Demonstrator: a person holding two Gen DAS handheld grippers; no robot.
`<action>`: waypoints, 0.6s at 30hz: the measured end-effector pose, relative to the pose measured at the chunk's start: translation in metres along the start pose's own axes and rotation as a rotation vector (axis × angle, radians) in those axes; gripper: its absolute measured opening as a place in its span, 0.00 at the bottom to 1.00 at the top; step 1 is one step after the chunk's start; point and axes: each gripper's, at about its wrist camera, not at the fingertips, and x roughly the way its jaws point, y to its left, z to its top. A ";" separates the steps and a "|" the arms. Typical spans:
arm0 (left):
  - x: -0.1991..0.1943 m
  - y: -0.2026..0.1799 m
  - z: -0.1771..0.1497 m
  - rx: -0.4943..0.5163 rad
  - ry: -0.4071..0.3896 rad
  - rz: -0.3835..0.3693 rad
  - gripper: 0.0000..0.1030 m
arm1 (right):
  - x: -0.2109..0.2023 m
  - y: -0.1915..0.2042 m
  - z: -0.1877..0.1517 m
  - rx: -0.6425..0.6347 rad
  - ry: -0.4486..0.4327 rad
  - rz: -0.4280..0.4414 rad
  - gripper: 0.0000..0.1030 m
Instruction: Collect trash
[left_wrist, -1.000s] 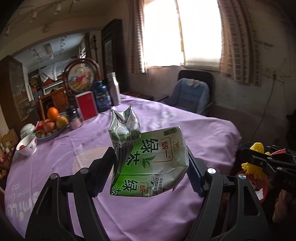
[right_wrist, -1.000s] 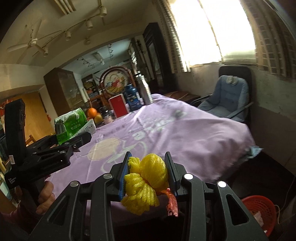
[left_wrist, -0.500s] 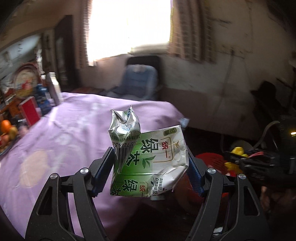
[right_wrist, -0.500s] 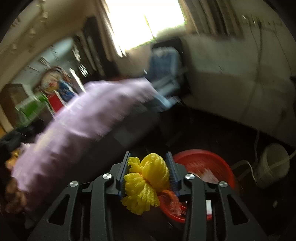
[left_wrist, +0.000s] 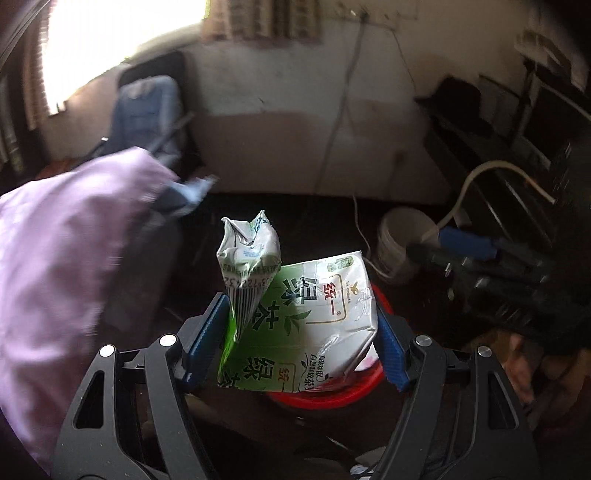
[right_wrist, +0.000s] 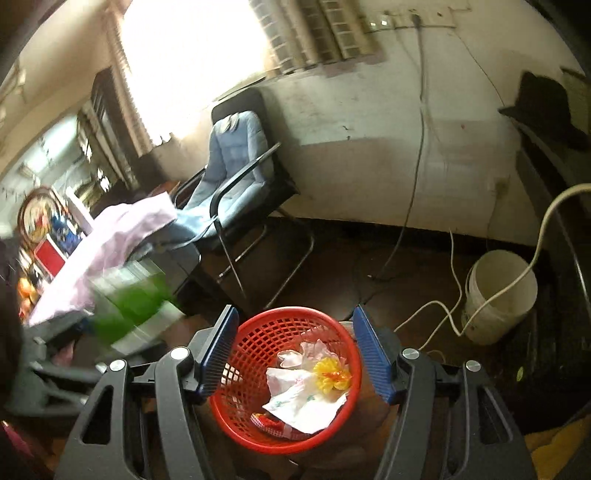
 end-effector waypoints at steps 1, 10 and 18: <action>0.009 -0.005 0.000 0.011 0.023 -0.012 0.76 | -0.001 -0.004 0.000 0.008 0.000 0.001 0.62; 0.035 -0.001 -0.008 0.002 0.112 0.029 0.88 | -0.008 -0.002 -0.010 -0.012 0.038 0.004 0.68; 0.019 0.007 -0.027 -0.019 0.113 0.125 0.89 | -0.013 0.011 -0.039 -0.066 0.149 -0.088 0.84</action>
